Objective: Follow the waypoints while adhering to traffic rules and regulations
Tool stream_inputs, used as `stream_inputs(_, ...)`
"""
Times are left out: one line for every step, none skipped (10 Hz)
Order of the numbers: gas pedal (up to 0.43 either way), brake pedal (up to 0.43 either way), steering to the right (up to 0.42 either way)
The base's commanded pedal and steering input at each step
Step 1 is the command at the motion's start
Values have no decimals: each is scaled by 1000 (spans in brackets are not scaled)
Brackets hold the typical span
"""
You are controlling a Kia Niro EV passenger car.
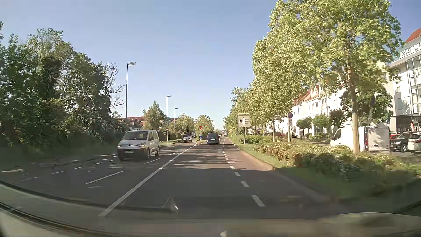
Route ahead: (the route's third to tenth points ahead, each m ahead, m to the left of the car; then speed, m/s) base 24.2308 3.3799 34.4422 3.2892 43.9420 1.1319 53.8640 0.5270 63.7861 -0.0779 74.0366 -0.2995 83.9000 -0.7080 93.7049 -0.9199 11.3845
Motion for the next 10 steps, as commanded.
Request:
stream_inputs(169, 0, -10)
stream_inputs(169, 0, -10)
stream_inputs(157, 0, -10)
stream_inputs(150, 0, -9)
stream_inputs(138, 0, -8)
stream_inputs(130, 0, -5)
stream_inputs(130, 0, -4)
stream_inputs(118, 0, -3)
stream_inputs(118, 0, -3)
stream_inputs(118, 0, -1)
